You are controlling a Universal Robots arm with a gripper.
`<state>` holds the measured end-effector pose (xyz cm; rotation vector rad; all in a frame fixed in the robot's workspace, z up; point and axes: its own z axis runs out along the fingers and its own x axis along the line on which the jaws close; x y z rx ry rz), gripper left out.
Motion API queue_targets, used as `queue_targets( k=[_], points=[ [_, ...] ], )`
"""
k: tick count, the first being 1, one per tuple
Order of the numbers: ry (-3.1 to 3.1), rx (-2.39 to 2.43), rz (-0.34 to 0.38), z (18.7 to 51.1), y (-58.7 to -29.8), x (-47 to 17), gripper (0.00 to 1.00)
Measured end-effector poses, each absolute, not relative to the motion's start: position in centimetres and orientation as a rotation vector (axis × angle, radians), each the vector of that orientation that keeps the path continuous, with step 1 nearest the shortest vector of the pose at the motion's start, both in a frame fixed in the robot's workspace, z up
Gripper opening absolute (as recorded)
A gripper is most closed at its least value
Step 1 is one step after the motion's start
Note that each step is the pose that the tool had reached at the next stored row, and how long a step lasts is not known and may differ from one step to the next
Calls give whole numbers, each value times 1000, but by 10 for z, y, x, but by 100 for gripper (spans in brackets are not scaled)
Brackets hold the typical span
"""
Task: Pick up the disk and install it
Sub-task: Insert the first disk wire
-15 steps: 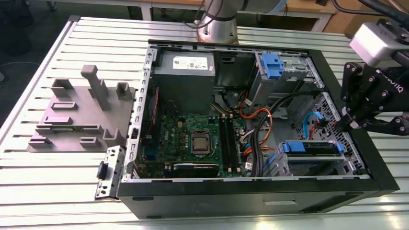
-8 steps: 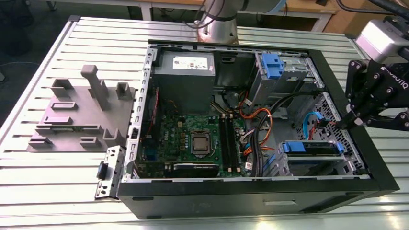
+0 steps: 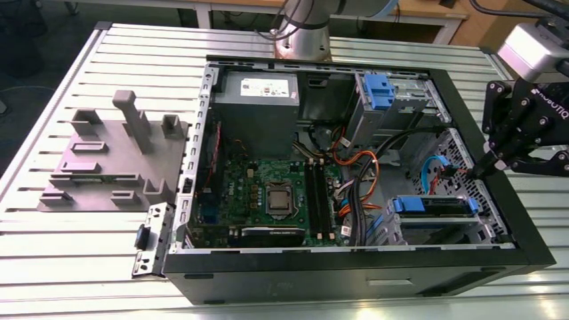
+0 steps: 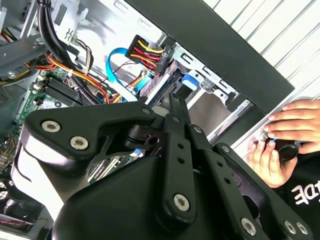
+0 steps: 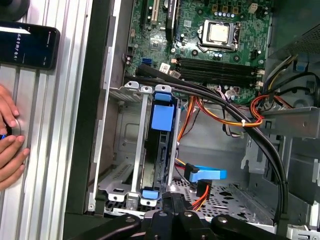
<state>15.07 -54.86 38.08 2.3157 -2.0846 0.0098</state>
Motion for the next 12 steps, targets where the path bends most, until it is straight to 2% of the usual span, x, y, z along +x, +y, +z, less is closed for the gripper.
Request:
queue_targets(
  k=[10,12],
  points=[
    [-2080,2311,-2,379,-546,162,11],
    [-2078,2311,-4,377,-544,163,23]
  ],
)
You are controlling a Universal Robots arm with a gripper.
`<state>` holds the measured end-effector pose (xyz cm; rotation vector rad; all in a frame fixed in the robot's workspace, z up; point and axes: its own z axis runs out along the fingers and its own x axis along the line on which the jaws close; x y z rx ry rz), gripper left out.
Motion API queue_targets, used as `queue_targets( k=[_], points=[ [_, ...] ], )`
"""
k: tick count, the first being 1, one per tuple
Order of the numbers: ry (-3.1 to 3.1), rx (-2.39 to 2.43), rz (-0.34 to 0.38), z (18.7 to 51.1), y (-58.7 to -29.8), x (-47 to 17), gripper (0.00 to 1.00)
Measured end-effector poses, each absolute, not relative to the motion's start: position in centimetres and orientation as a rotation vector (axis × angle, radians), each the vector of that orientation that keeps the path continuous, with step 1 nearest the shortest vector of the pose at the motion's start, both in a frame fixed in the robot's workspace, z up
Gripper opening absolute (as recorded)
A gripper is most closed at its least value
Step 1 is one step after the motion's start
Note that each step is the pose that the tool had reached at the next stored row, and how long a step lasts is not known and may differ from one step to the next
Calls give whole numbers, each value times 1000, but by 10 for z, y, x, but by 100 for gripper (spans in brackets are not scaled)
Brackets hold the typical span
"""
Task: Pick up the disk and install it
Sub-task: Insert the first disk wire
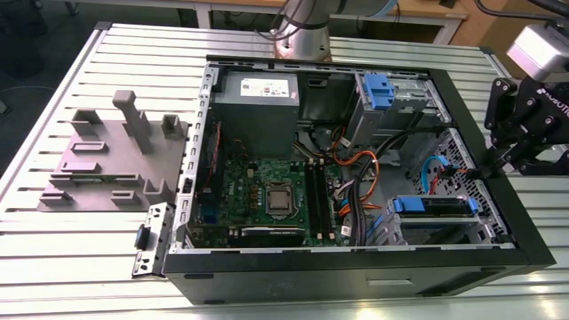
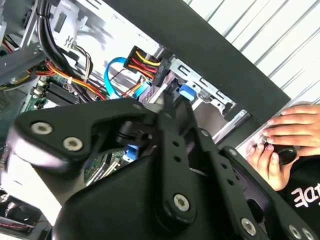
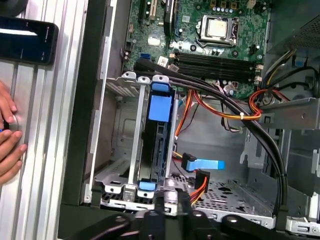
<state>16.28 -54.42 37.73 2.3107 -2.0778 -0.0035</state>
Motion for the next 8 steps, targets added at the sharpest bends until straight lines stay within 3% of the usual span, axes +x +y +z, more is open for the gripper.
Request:
queue_targets(
  k=[2,3,8],
  points=[
    [-2060,2327,-4,377,-544,163,23],
    [-2044,2340,-3,376,-544,163,30],
    [-2030,2352,-3,375,-532,163,30]
  ],
)
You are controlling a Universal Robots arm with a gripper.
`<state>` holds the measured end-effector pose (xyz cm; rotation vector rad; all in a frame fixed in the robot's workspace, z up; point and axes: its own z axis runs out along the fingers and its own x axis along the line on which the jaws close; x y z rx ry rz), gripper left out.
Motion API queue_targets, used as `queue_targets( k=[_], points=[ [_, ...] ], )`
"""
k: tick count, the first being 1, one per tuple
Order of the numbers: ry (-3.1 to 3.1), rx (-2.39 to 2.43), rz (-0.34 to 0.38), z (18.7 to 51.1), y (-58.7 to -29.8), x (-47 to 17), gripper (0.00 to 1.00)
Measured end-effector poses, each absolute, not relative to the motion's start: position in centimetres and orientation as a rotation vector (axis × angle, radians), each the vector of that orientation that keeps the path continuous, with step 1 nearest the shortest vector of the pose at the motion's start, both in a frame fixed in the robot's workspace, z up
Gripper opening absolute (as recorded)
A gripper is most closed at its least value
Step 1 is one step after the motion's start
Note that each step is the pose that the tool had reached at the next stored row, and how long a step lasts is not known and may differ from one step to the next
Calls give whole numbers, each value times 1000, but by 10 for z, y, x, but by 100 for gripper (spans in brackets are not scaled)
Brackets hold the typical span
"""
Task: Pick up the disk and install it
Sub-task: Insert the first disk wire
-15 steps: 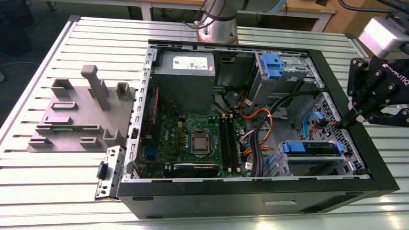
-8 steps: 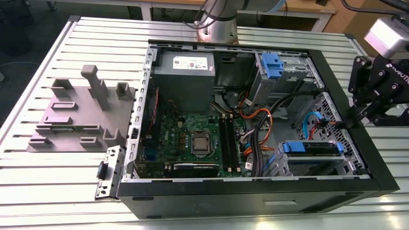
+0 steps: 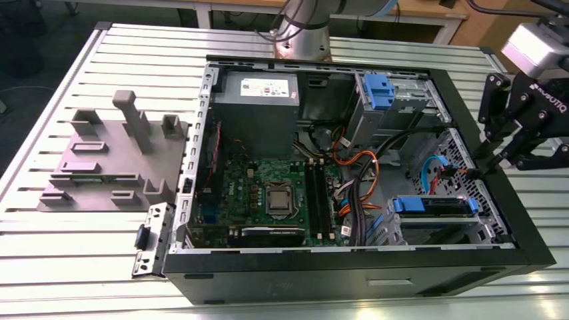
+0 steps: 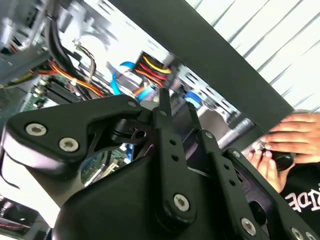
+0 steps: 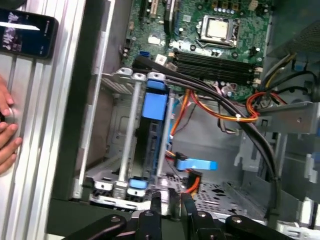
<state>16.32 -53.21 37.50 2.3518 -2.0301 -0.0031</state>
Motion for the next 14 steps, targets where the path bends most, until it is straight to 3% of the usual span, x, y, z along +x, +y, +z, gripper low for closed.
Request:
queue_targets(
  k=[14],
  points=[
    [-2001,2318,16,364,-518,170,30]
  ],
)
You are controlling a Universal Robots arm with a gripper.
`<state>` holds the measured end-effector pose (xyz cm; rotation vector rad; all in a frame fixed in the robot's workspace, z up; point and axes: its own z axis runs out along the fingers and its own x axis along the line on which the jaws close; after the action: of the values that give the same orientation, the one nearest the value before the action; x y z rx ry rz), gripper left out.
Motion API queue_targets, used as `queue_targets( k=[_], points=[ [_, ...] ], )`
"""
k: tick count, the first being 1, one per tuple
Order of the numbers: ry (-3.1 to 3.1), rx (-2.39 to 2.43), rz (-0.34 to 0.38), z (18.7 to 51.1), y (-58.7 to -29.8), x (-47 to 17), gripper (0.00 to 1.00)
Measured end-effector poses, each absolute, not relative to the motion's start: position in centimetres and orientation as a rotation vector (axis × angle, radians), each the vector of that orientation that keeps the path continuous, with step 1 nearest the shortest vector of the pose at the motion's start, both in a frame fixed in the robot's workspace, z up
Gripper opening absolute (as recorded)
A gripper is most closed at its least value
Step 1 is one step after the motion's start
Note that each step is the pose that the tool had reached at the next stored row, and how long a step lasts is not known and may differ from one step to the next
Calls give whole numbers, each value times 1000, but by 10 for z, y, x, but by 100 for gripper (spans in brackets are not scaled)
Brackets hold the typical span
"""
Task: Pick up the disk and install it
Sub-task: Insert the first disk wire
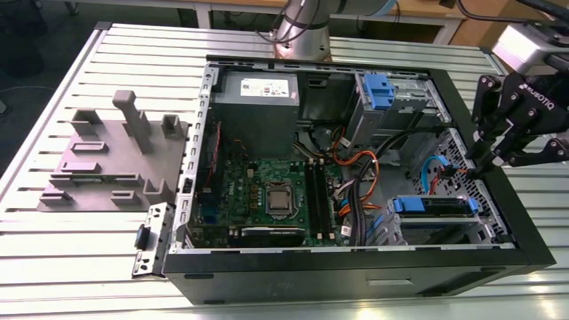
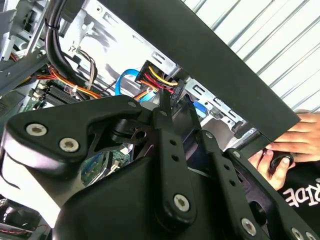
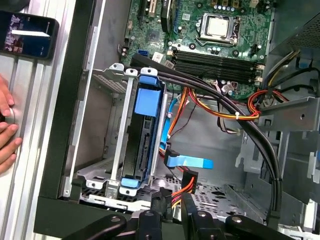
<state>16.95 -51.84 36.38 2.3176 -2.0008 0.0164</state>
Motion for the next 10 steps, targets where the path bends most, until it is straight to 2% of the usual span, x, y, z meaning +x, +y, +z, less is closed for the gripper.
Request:
queue_targets(
  k=[10],
  points=[
    [-1982,2295,25,354,-516,173,30]
  ],
)
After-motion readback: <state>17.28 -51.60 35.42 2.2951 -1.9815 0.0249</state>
